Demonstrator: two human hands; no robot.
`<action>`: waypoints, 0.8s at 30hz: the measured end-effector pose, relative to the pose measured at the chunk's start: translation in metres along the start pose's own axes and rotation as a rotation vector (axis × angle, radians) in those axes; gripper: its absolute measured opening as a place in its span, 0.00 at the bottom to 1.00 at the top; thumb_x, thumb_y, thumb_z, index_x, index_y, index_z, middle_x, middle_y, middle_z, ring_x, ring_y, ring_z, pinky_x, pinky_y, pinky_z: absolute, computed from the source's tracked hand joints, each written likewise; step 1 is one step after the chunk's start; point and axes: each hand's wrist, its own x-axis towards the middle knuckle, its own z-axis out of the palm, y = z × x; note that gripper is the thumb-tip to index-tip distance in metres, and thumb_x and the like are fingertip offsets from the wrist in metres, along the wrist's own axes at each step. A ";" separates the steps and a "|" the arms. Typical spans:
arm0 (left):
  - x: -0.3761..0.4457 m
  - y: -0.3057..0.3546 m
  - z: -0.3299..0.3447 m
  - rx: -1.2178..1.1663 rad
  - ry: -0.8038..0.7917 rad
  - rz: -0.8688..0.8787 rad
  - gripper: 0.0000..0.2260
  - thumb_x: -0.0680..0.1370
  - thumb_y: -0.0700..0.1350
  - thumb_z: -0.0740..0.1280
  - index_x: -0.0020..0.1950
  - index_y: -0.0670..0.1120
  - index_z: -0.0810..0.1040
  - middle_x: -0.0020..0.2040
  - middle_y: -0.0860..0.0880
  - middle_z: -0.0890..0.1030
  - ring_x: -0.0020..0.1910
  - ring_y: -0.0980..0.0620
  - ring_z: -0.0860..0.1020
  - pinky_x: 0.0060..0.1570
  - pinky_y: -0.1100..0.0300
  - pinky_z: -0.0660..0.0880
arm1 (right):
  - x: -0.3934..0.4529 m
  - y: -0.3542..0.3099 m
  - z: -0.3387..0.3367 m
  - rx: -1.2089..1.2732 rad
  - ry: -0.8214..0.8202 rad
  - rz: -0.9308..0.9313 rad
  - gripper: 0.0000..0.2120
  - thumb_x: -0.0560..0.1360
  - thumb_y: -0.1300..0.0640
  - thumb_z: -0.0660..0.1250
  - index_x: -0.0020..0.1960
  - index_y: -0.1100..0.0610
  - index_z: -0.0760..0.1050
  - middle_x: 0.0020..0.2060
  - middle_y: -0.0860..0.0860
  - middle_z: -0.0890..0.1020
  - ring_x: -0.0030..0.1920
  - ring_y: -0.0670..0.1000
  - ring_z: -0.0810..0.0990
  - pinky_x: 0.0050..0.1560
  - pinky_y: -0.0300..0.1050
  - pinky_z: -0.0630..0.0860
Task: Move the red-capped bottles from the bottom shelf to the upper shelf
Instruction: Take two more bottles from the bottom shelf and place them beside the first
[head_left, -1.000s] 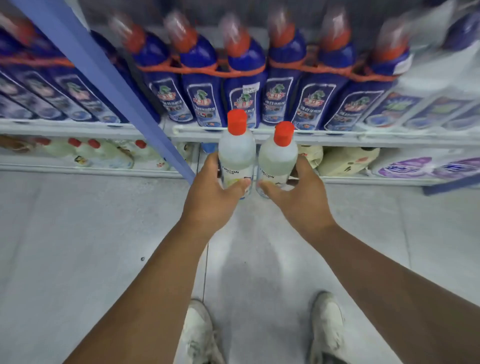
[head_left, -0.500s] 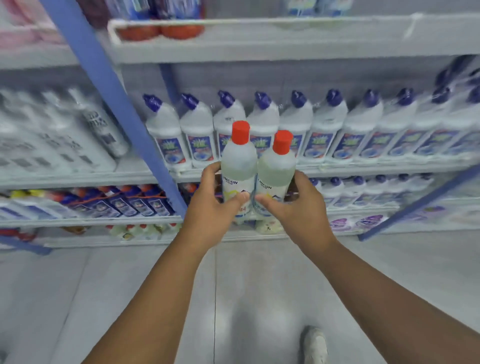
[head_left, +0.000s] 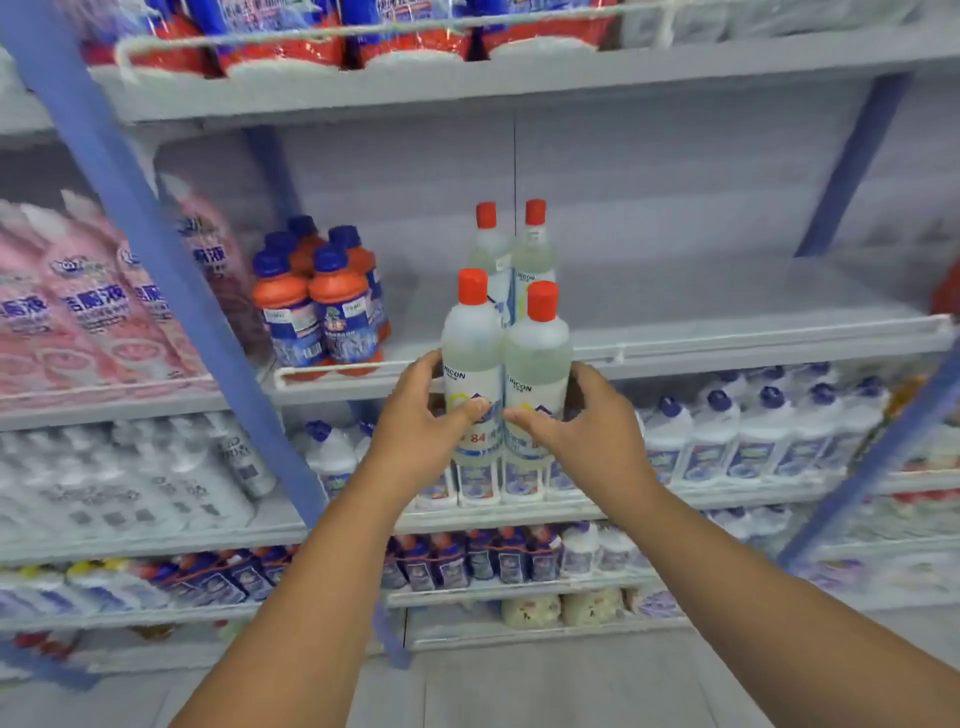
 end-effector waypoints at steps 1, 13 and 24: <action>0.006 0.007 0.007 -0.004 0.009 -0.006 0.26 0.77 0.44 0.74 0.72 0.56 0.71 0.63 0.56 0.80 0.57 0.56 0.81 0.58 0.51 0.80 | 0.009 0.000 -0.008 0.000 -0.009 -0.006 0.26 0.66 0.43 0.80 0.60 0.47 0.76 0.49 0.38 0.82 0.48 0.34 0.79 0.41 0.28 0.74; 0.070 0.039 0.044 -0.018 0.103 -0.010 0.25 0.78 0.45 0.72 0.72 0.61 0.70 0.65 0.59 0.78 0.60 0.57 0.79 0.52 0.54 0.82 | 0.094 0.004 -0.041 -0.001 -0.057 -0.005 0.25 0.67 0.42 0.80 0.59 0.46 0.75 0.50 0.40 0.83 0.48 0.39 0.81 0.45 0.42 0.82; 0.120 0.033 0.078 -0.063 -0.017 0.099 0.25 0.78 0.44 0.72 0.67 0.67 0.71 0.63 0.61 0.79 0.60 0.62 0.79 0.59 0.51 0.81 | 0.133 0.026 -0.064 -0.093 0.020 0.006 0.28 0.65 0.42 0.80 0.62 0.47 0.76 0.49 0.39 0.82 0.49 0.36 0.80 0.43 0.31 0.76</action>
